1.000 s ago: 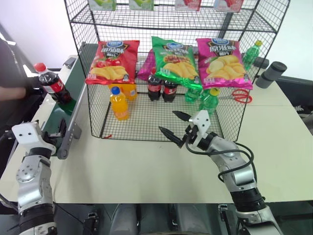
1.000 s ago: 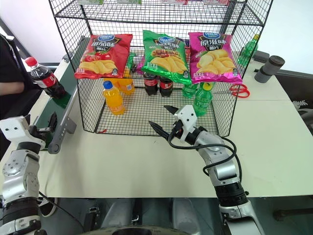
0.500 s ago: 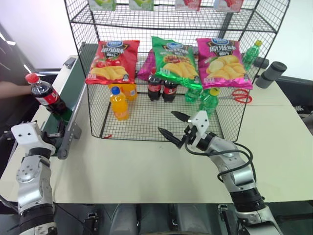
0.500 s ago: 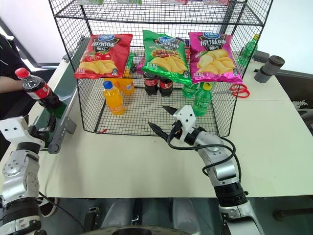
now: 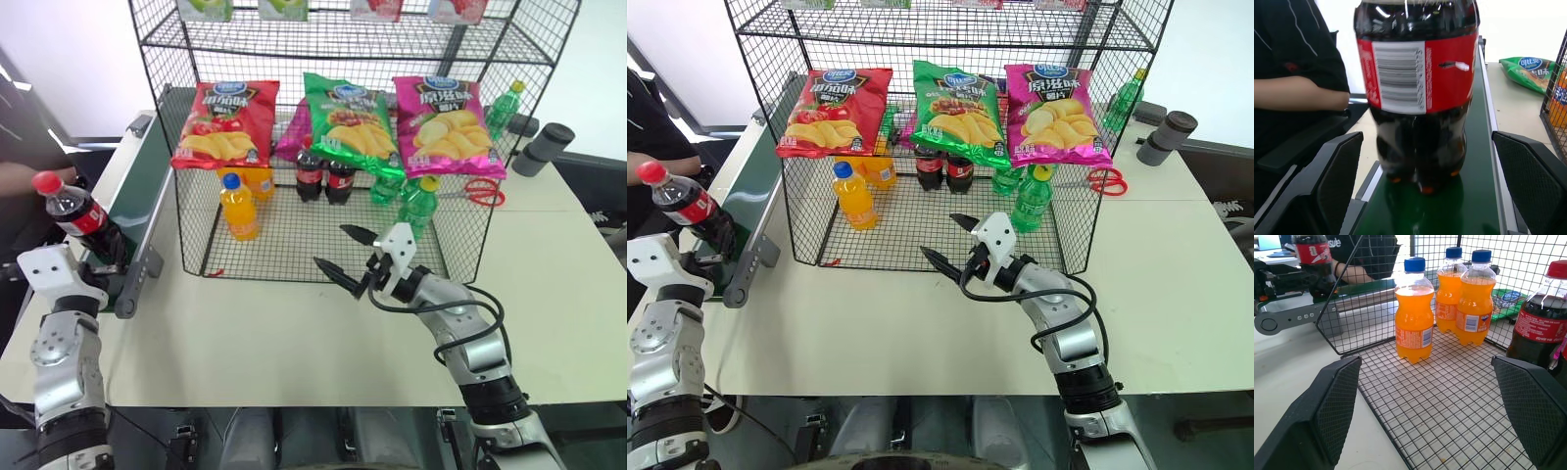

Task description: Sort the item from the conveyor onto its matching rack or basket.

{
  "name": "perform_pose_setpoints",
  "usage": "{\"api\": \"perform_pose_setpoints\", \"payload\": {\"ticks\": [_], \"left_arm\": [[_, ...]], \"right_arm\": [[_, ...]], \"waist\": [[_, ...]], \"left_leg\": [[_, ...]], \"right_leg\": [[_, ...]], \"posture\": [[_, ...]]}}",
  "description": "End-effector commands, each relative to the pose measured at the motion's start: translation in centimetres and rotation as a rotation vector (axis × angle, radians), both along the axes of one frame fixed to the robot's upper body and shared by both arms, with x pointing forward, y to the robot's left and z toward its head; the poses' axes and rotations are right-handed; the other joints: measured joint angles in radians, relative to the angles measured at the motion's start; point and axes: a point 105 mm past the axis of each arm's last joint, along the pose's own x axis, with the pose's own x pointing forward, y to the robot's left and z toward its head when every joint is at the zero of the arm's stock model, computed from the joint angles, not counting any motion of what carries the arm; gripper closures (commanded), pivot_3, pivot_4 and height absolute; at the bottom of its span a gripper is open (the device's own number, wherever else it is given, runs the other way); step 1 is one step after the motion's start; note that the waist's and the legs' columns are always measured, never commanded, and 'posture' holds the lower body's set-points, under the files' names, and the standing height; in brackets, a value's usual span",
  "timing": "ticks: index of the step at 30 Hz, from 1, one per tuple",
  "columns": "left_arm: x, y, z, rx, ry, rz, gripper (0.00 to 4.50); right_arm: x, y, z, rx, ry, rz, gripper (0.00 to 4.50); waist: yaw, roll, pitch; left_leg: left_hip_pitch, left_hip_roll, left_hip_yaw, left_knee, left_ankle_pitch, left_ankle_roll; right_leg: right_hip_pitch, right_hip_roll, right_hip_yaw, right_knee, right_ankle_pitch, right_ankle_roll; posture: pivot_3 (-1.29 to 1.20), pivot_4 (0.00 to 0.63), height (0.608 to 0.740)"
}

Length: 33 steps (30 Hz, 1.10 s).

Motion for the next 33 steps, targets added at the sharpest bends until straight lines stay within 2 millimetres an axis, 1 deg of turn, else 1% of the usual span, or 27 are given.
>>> {"api": "perform_pose_setpoints", "payload": {"ticks": [1,7,9,10,11,12,13,15,16,19,22,24,25,27,28,30,31,33], "left_arm": [[-0.6,0.9,0.9,0.021,-0.036,0.038,0.0],[-0.8,1.2,0.8,0.023,-0.029,0.061,0.0],[-0.9,1.3,0.8,0.022,-0.03,0.063,0.53],[-0.9,1.3,0.8,0.022,-0.031,0.065,0.89],[-1.0,1.4,0.9,0.023,-0.034,0.066,1.36],[-1.0,1.4,1.0,0.025,-0.037,0.064,1.67],[-1.0,1.4,1.1,0.034,-0.035,0.059,1.74],[-1.2,1.5,1.7,0.042,-0.047,0.05,1.74],[-1.3,1.6,2.0,0.049,-0.058,0.049,1.74],[-1.6,1.8,4.8,0.07,-0.141,0.015,1.74],[-1.7,1.2,7.4,0.081,-0.199,-0.074,1.74],[-1.9,0.1,10.1,0.082,-0.244,-0.206,1.74],[-2.1,-0.8,11.3,0.085,-0.253,-0.287,1.74],[-2.6,-3.1,12.5,0.074,-0.246,-0.455,1.74],[-3.0,-4.8,12.8,0.05,-0.227,-0.567,1.74],[-4.1,-8.0,12.6,0.012,-0.155,-0.774,1.74],[-4.4,-9.3,12.2,0.001,-0.107,-0.846,1.74],[-4.7,-11.0,11.5,-0.021,-0.039,-0.936,1.74]], "right_arm": [[-0.2,0.3,1.0,0.007,-0.048,0.015,0.08],[-0.2,0.4,1.0,0.006,-0.045,0.019,0.08],[-0.2,0.4,1.0,0.005,-0.045,0.02,0.0],[-0.2,0.4,0.9,0.005,-0.045,0.02,0.0],[-0.2,0.4,0.9,0.004,-0.046,0.019,0.0],[-0.2,0.4,0.9,0.004,-0.046,0.02,0.0],[-0.2,0.4,0.9,0.004,-0.046,0.019,0.0],[-0.2,0.4,1.0,0.004,-0.047,0.019,0.0],[-0.2,0.4,1.0,0.004,-0.047,0.019,0.0],[-0.3,0.3,1.2,0.004,-0.052,0.024,0.0],[-0.4,0.4,1.6,0.009,-0.059,0.042,0.0],[-0.7,0.5,2.2,0.024,-0.06,0.077,0.0],[-0.9,0.6,2.5,0.032,-0.056,0.096,0.0],[-1.1,0.5,3.1,0.059,-0.039,0.124,0.0],[-1.3,0.4,3.4,0.076,-0.027,0.14,0.0],[-2.0,0.4,3.8,0.096,0.028,0.209,0.0],[-2.4,0.3,3.9,0.097,0.054,0.246,0.0],[-3.0,0.2,4.2,0.105,0.097,0.29,0.0]], "waist": [[0.0,0.0,0.0],[0.0,0.0,0.0],[0.0,0.0,0.0],[0.0,0.0,0.0],[0.0,0.0,0.0],[0.0,0.0,0.0],[0.0,0.0,0.0],[0.0,0.0,0.0],[0.0,0.0,0.0],[-0.001,0.0,0.0],[-0.001,-0.002,0.001],[-0.001,-0.002,0.001],[-0.001,-0.002,0.001],[-0.001,-0.002,0.001],[-0.003,-0.002,0.001],[-0.005,-0.001,0.001],[-0.006,0.0,0.001],[-0.005,0.001,0.002]], "left_leg": [[0.0,0.0,0.0,0.0,0.0,0.0],[0.0,0.0,0.0,0.0,0.0,0.0],[0.0,0.0,0.0,0.0,0.0,0.0],[0.0,0.0,0.0,0.0,0.0,0.0],[0.0,0.0,0.0,0.0,0.0,0.0],[0.0,0.0,0.0,0.0,0.0,0.0],[0.0,0.0,0.0,0.0,0.0,0.0],[0.0,0.0,0.0,0.0,0.0,0.0],[0.0,0.0,0.0,0.0,0.0,0.0],[0.0,0.0,0.0,0.0,0.0,0.0],[-0.002,0.0,-0.001,0.0,0.0,0.0],[-0.003,0.0,-0.001,-0.001,0.0,0.0],[-0.003,0.0,-0.001,-0.001,0.0,0.0],[-0.003,0.0,-0.001,-0.001,0.0,0.0],[-0.003,0.0,-0.001,-0.002,0.0,-0.001],[-0.003,0.0,-0.001,-0.003,0.0,-0.001],[-0.003,-0.001,-0.001,-0.003,-0.001,-0.001],[-0.003,-0.001,-0.001,-0.005,-0.001,0.0]], "right_leg": [[0.0,0.0,0.0,0.0,0.0,0.0],[0.0,0.0,0.0,0.0,0.0,0.0],[0.0,0.0,0.0,0.0,0.0,0.0],[0.0,0.0,0.0,0.0,0.0,0.0],[0.0,0.0,0.0,0.0,0.0,0.0],[0.0,0.0,0.0,0.0,0.0,0.0],[0.0,0.0,0.0,0.0,0.0,0.0],[0.0,0.0,0.0,0.0,0.0,0.0],[0.0,0.0,0.0,0.0,0.0,0.0],[-0.001,-0.001,0.0,0.0,0.0,0.0],[-0.002,-0.001,0.0,0.0,0.0,0.0],[-0.002,-0.001,0.0,-0.001,0.0,0.0],[-0.002,-0.001,0.0,-0.002,0.0,0.0],[-0.002,-0.002,-0.001,-0.003,0.0,-0.001],[-0.002,-0.003,-0.001,-0.004,0.0,-0.001],[-0.001,-0.003,-0.001,-0.006,0.0,-0.001],[-0.001,-0.004,-0.001,-0.007,0.0,-0.001],[-0.001,-0.004,-0.001,-0.009,0.0,-0.001]], "posture": [[0.0,0.15,0.74],[0.0,0.15,0.74],[0.0,0.15,0.74],[0.0,0.15,0.74],[0.0,0.15,0.74],[0.0,0.15,0.74],[0.0,0.15,0.74],[0.0,0.15,0.74],[0.0,0.15,0.74],[0.0,0.15,0.74],[0.0,0.15,0.74],[0.0,0.15,0.74],[0.0,0.15,0.74],[0.0,0.15,0.74],[0.0,0.15,0.74],[0.0,0.15,0.74],[0.0,0.15,0.74],[0.0,0.15,0.74]]}}
